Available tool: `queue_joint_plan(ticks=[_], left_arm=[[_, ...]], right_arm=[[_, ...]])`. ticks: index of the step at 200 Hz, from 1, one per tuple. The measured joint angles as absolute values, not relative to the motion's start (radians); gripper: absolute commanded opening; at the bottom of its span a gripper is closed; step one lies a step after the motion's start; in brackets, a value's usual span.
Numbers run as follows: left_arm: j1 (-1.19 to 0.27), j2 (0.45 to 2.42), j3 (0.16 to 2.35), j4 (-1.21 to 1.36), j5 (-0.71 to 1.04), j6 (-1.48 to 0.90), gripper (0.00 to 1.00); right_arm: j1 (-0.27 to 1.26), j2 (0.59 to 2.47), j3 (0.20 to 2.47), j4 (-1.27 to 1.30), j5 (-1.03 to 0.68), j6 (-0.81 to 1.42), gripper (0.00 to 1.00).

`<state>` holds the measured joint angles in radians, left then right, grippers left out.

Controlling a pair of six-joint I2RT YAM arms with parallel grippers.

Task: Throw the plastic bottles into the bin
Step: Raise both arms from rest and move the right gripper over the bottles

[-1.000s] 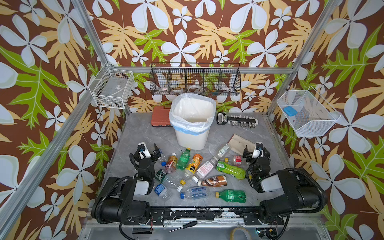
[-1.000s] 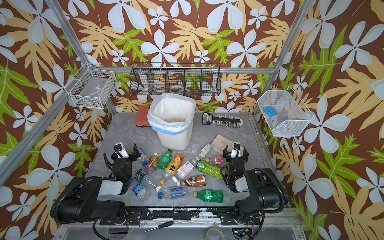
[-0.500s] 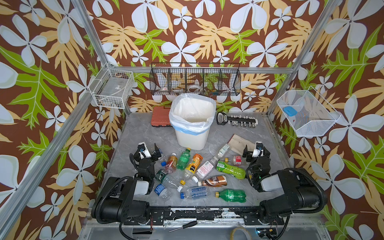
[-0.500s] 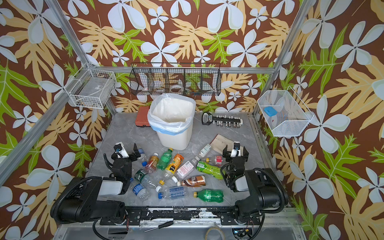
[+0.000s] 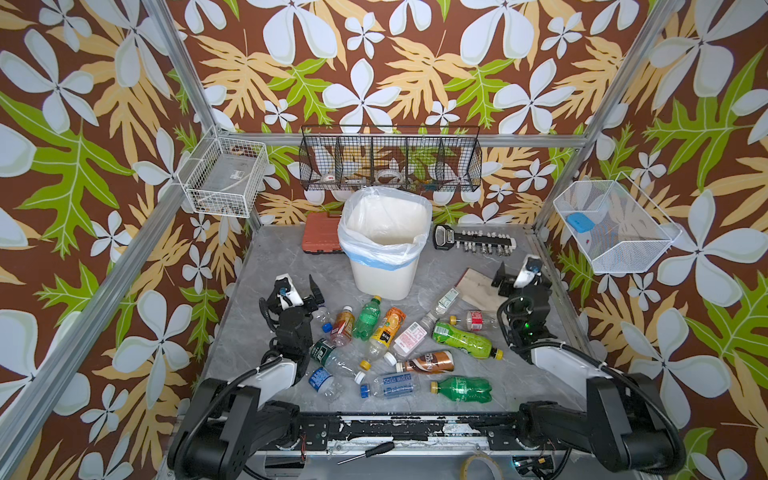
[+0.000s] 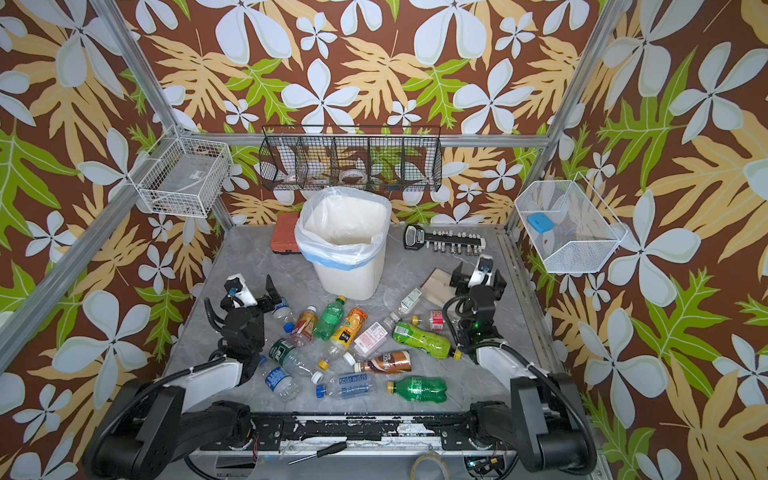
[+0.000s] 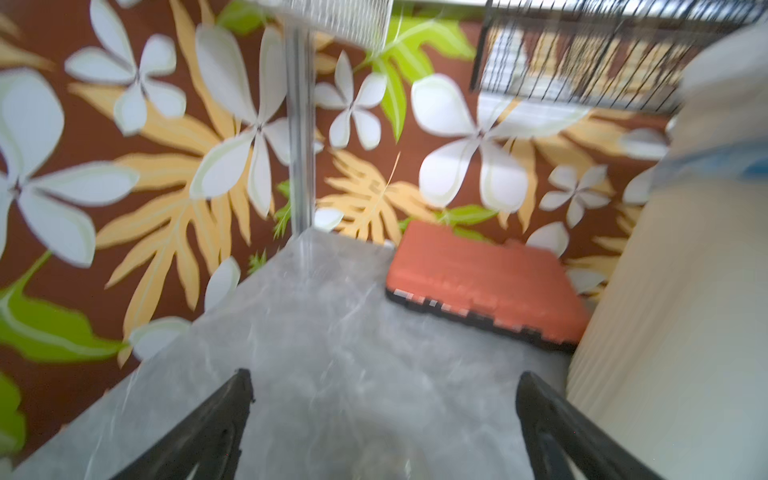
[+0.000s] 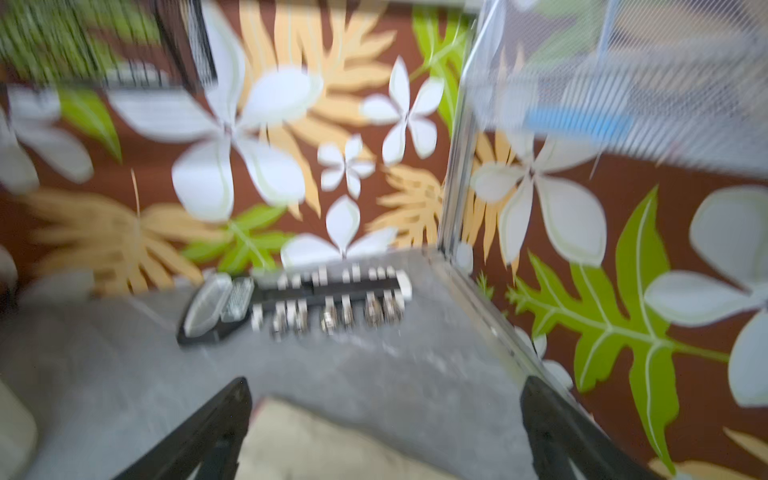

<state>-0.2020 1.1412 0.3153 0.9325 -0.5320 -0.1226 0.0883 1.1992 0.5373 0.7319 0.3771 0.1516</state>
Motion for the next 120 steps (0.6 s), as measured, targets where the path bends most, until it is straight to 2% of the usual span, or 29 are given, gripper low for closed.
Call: queue_joint_plan(ticks=[18, 48, 87, 120], left_arm=[[-0.207, 1.031, 0.472, 0.733, -0.587, -0.26, 1.0], [-0.208, 0.892, 0.588, 0.456, -0.55, -0.418, 1.0], [-0.209, 0.794, 0.67, 0.138, -0.457, -0.442, 1.0], [-0.21, 0.767, 0.694, 0.015, -0.428, -0.384, 1.0]], right_arm=[[0.084, 1.139, 0.682, 0.543, 0.384, 0.265, 1.0], [0.08, 1.058, 0.736, 0.237, 0.223, 0.331, 0.98], [0.162, 0.965, 0.76, -0.126, 0.102, 0.341, 0.95], [0.307, 0.942, 0.754, -0.376, 0.059, 0.344, 0.93]])
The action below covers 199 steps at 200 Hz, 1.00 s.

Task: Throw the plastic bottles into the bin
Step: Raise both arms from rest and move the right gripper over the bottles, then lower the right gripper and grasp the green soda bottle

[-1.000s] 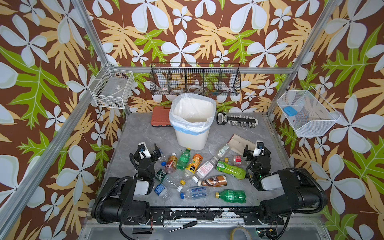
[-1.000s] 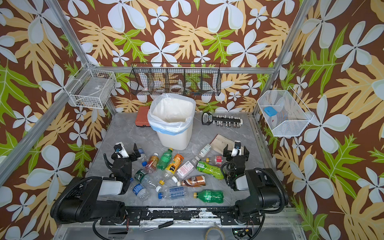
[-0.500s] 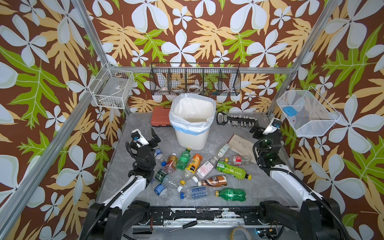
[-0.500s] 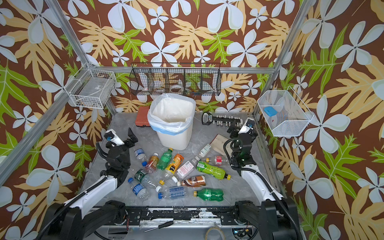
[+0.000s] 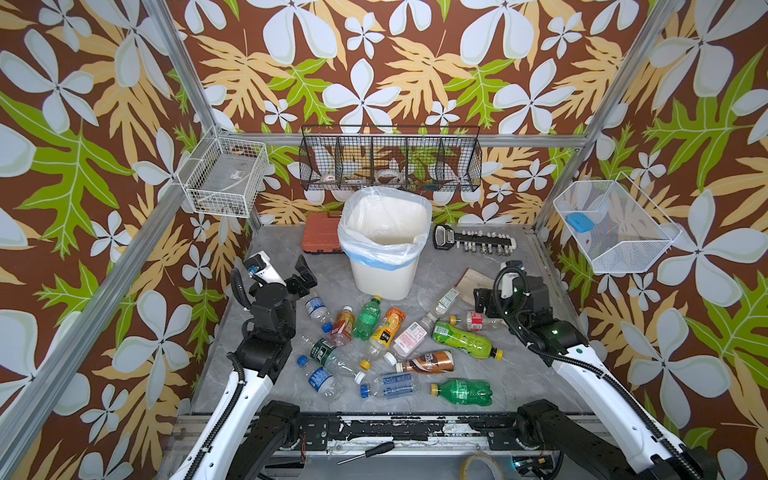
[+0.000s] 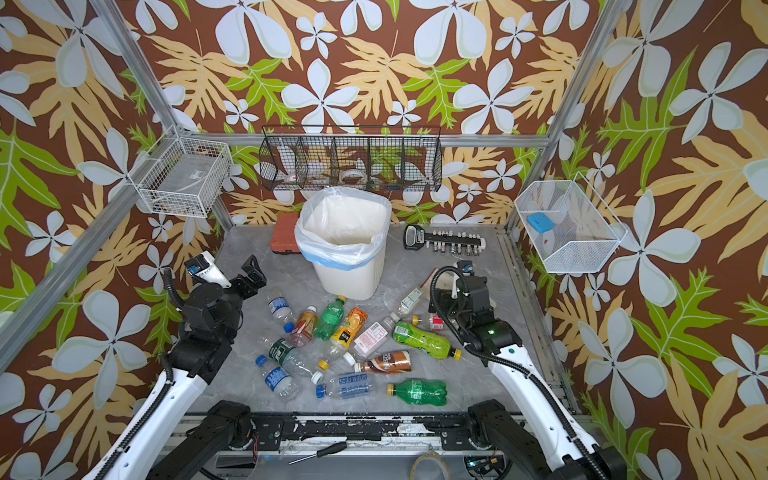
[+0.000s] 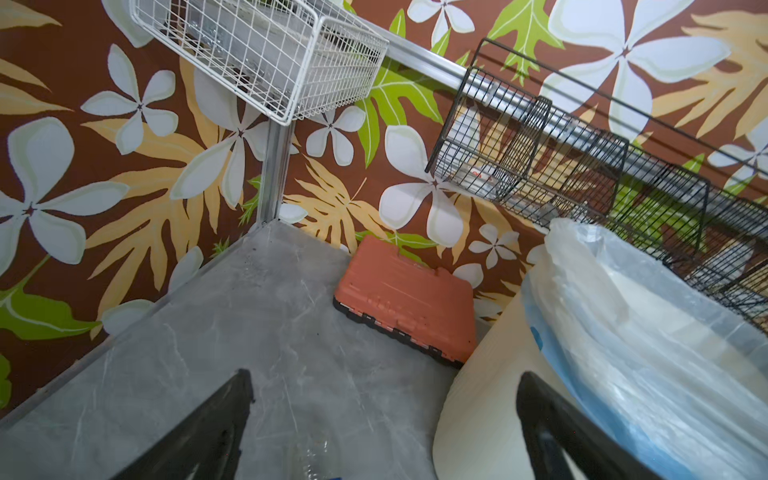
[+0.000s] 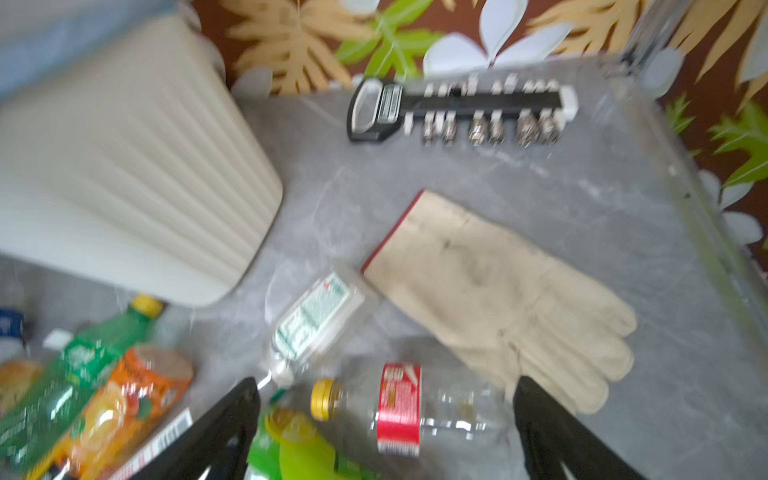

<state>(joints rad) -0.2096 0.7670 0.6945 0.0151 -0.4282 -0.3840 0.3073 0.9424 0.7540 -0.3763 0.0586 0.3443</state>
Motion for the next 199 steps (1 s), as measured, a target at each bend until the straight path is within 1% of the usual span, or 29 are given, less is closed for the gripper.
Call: queue_joint_plan(ticks=[26, 62, 116, 171, 199], left_arm=[[-0.21, 0.749, 0.669, -0.033, -0.432, -0.351, 1.0], [-0.21, 0.72, 0.654, -0.049, -0.432, -0.331, 1.0], [-0.21, 0.69, 0.639, -0.049, -0.415, -0.32, 1.0], [-0.21, 0.686, 0.638, -0.049, -0.414, -0.319, 1.0], [-0.21, 0.686, 0.634, -0.051, -0.414, -0.319, 1.0]], right_arm=[[0.421, 0.956, 0.752, -0.487, 0.057, 0.358, 0.9], [0.524, 1.035, 0.755, -0.551, 0.046, 0.358, 0.89], [0.544, 1.171, 0.791, -0.577, 0.003, 0.335, 0.87], [0.586, 1.229, 0.794, -0.58, 0.007, 0.332, 0.86], [0.607, 1.262, 0.793, -0.584, 0.036, 0.335, 0.86]])
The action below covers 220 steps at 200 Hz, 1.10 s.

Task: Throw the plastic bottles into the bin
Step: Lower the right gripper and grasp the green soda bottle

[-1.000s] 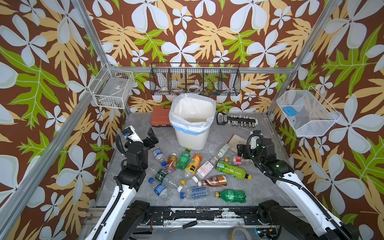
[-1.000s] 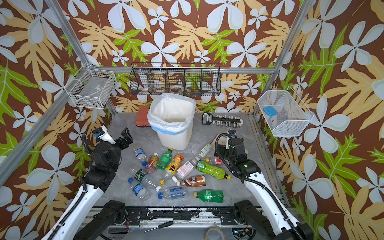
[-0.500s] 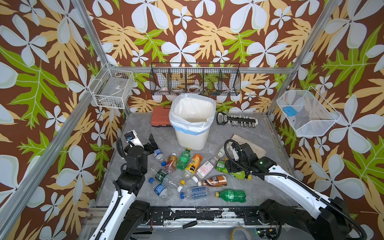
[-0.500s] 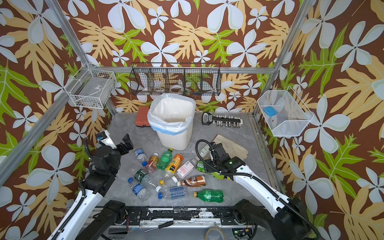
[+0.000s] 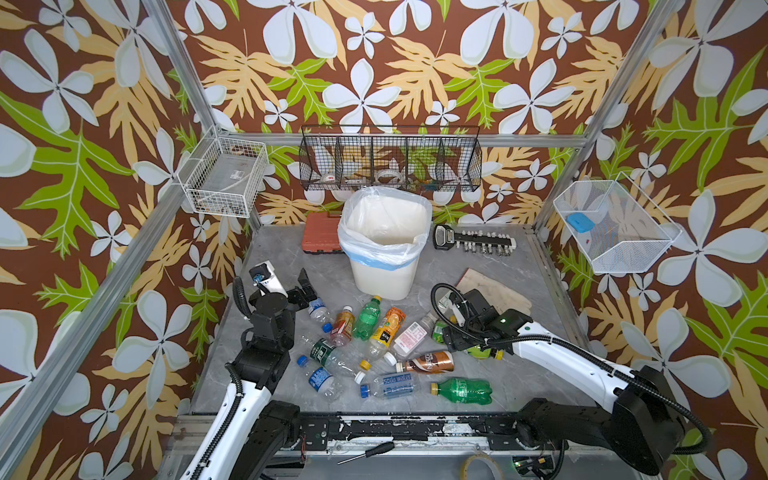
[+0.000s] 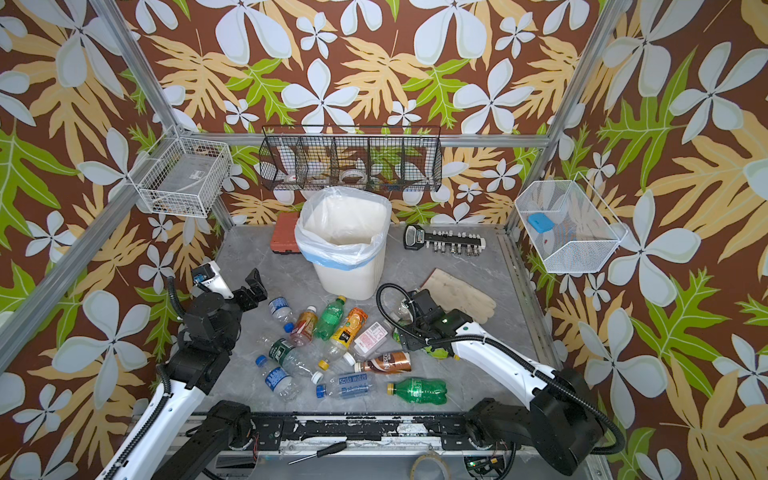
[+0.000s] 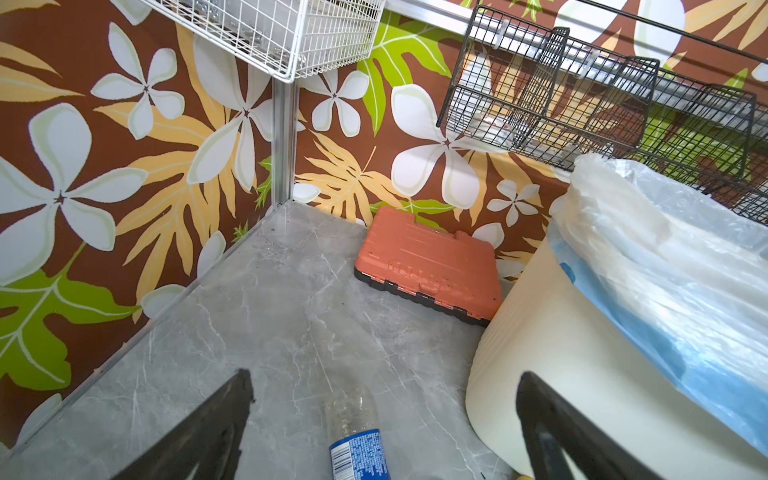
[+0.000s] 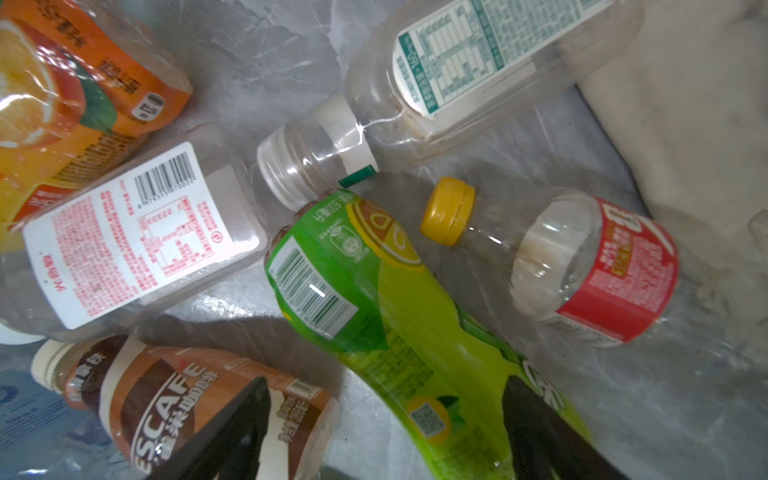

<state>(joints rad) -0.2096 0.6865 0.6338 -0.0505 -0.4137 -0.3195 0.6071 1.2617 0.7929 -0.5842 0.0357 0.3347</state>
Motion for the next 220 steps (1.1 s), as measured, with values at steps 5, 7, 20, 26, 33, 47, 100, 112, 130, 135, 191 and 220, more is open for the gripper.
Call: queue_joint_plan(ticks=[5, 7, 20, 26, 33, 47, 100, 112, 130, 135, 191, 220], left_arm=[[-0.21, 0.686, 0.634, -0.05, -0.414, -0.319, 1.0], [-0.21, 0.686, 0.634, -0.05, -0.414, -0.319, 1.0], [-0.21, 0.685, 0.634, -0.051, -0.413, -0.32, 1.0], [-0.21, 0.685, 0.634, -0.051, -0.413, -0.32, 1.0], [-0.21, 0.683, 0.634, -0.051, -0.413, -0.32, 1.0], [-0.21, 0.681, 0.633, -0.05, -0.412, -0.32, 1.0], [-0.21, 0.678, 0.627, -0.051, -0.41, -0.32, 1.0], [-0.21, 0.678, 0.627, -0.05, -0.41, -0.32, 1.0], [-0.21, 0.678, 0.625, -0.05, -0.41, -0.32, 1.0], [-0.21, 0.678, 0.623, -0.049, -0.41, -0.32, 1.0], [-0.21, 0.69, 0.622, -0.048, -0.403, -0.32, 1.0], [-0.21, 0.69, 0.622, -0.048, -0.402, -0.32, 1.0]], right_arm=[[0.61, 1.269, 0.792, -0.587, 0.04, 0.337, 0.86], [0.611, 1.272, 0.791, -0.587, 0.044, 0.337, 0.86], [0.62, 1.288, 0.789, -0.591, 0.063, 0.342, 0.86], [0.623, 1.295, 0.787, -0.591, 0.071, 0.347, 0.86], [0.627, 1.301, 0.786, -0.593, 0.083, 0.356, 0.86], [0.634, 1.313, 0.782, -0.595, 0.102, 0.36, 0.86], [0.636, 1.339, 0.77, -0.598, 0.168, 0.386, 0.85], [0.636, 1.341, 0.76, -0.595, 0.177, 0.389, 0.85], [0.636, 1.351, 0.755, -0.596, 0.186, 0.393, 0.84], [0.636, 1.357, 0.756, -0.596, 0.191, 0.393, 0.84], [0.641, 1.408, 0.761, -0.596, 0.206, 0.4, 0.78], [0.642, 1.436, 0.77, -0.594, 0.21, 0.4, 0.68]])
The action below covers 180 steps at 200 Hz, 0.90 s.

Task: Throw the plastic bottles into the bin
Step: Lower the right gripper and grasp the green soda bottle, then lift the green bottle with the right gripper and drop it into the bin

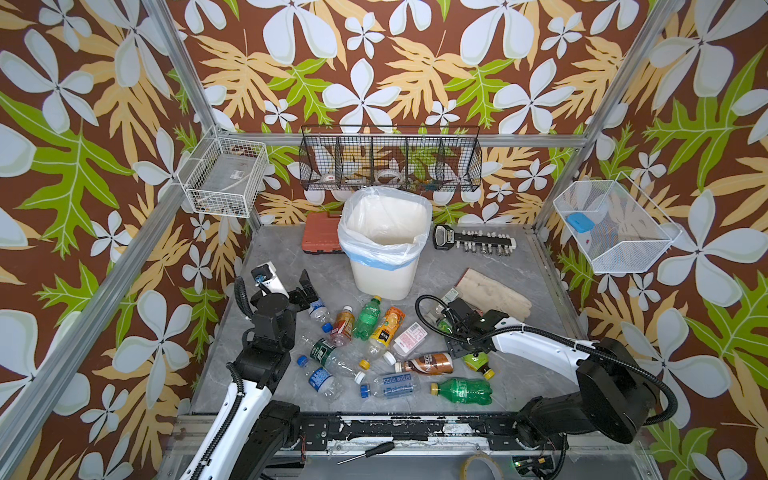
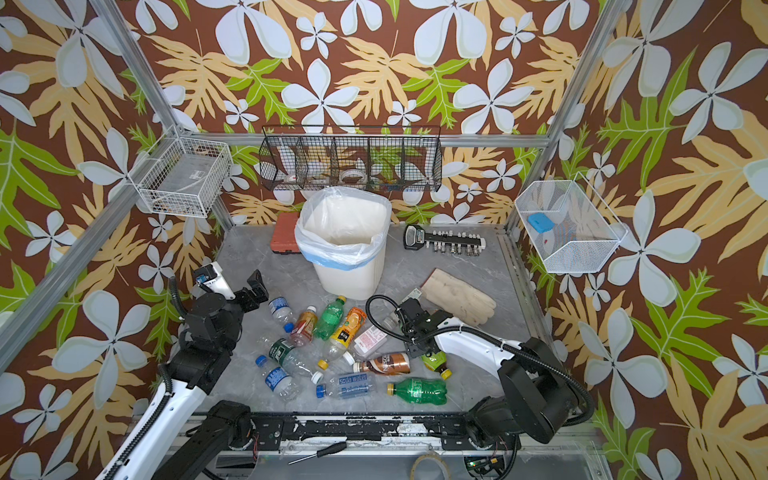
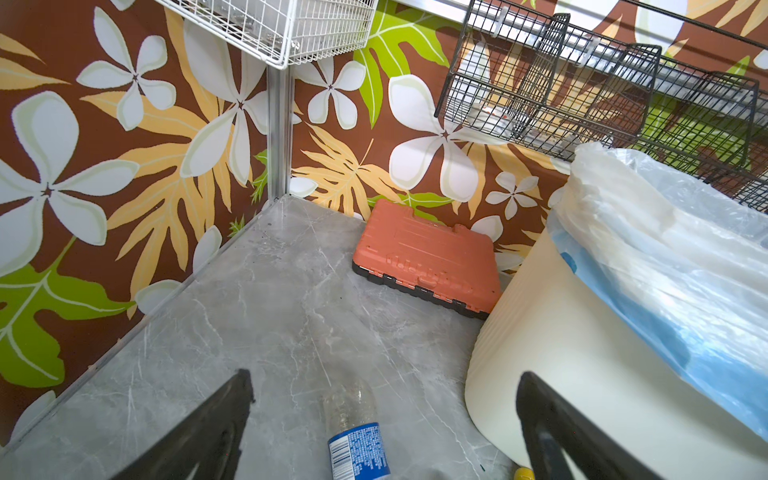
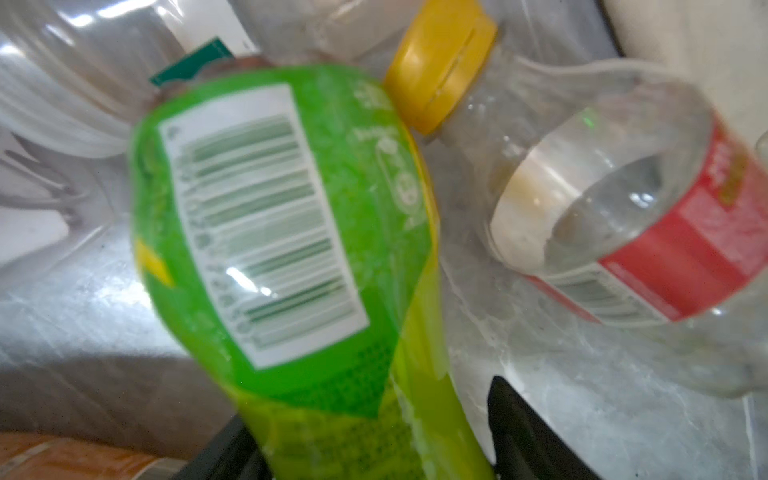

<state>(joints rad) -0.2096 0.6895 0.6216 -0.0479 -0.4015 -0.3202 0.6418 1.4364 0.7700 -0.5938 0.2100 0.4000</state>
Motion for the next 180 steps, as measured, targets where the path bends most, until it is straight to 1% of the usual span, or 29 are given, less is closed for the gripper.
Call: queue_joint_plan(ticks=[50, 81, 139, 180], left_arm=[[-0.21, 0.692, 0.622, -0.048, -0.402, -0.321, 1.0], [-0.21, 0.694, 0.621, -0.047, -0.403, -0.321, 1.0], [-0.21, 0.694, 0.619, -0.047, -0.414, -0.321, 1.0], [-0.21, 0.696, 0.617, -0.047, -0.426, -0.321, 1.0]], right_arm=[[0.646, 1.424, 0.773, -0.592, 0.213, 0.4, 0.53], [0.651, 1.365, 0.812, -0.608, 0.223, 0.4, 0.48], [0.661, 1.216, 0.962, -0.693, 0.328, 0.365, 0.43], [0.661, 1.083, 1.099, -0.71, 0.392, 0.34, 0.43]])
